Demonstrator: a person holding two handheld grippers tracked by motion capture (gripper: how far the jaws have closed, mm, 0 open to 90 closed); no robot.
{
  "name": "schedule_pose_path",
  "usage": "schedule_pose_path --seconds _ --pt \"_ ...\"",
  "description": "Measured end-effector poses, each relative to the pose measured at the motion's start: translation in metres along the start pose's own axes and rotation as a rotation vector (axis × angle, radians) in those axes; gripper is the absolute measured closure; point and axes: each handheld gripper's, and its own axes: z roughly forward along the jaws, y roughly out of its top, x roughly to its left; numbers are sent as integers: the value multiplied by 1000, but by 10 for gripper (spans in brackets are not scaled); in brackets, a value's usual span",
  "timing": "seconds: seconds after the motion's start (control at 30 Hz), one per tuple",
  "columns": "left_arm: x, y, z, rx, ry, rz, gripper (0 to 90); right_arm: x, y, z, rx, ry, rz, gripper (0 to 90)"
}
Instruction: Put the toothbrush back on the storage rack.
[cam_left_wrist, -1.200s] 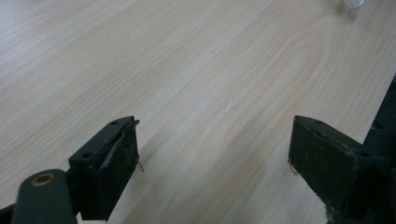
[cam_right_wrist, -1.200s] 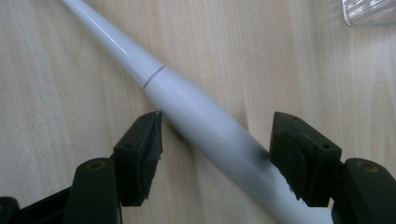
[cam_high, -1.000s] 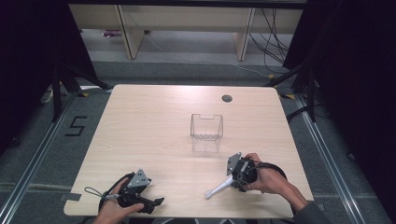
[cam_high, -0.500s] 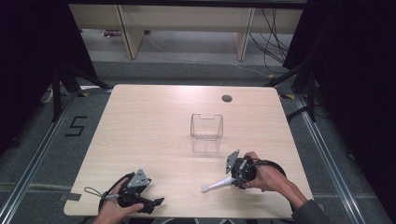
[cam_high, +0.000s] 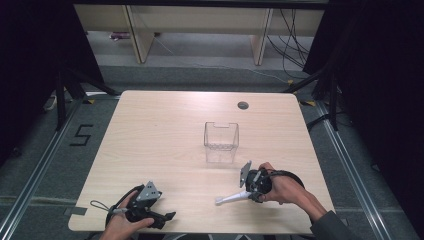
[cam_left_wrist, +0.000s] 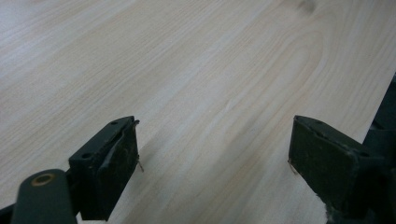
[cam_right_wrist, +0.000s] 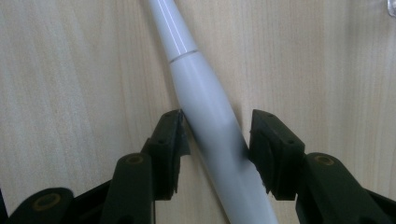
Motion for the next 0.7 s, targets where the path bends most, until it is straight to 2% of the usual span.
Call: schedule_pose_path --seconds 0.07,0.1,0.13,0.17,0.2,0.23,0.3,0.33,0.4,0.43,0.47,0.5,0.6,0.63,0.67,0.7 --pt "0 0 0 -1 0 -1 152 0 1 1 -4 -4 -18 550" --pt "0 0 0 -1 0 0 152 1 4 0 26 30 15 560" --pt "0 0 0 -1 0 0 152 1 4 0 26 30 15 560" --pt "1 0 0 5 5 7 152 -1 3 2 11 7 -36 567" --pt "1 0 -1 11 10 15 152 0 4 2 28 13 -17 572" --pt "1 0 -1 11 9 15 152 -2 4 3 41 41 -25 585" --pt "1 0 -1 14 8 15 152 -1 3 4 50 23 -10 585" --pt "1 0 -1 14 8 15 152 -3 3 4 49 30 -29 582" --pt "1 0 -1 15 8 16 152 -3 2 4 43 33 -14 582" --pt "1 0 0 15 8 14 152 -6 1 4 41 39 -44 584" --pt "1 0 0 15 8 14 152 -6 1 4 41 39 -44 584" --pt "1 0 0 13 6 8 152 -3 0 3 60 40 4 584" --pt "0 0 0 12 7 6 152 -4 0 4 65 43 1 587" --pt "1 0 0 13 7 8 152 -6 1 5 55 37 -46 587" --pt "1 0 0 14 7 10 152 -5 0 5 67 45 -23 590" --pt "1 0 0 16 7 13 152 -6 -1 6 59 40 -25 596"
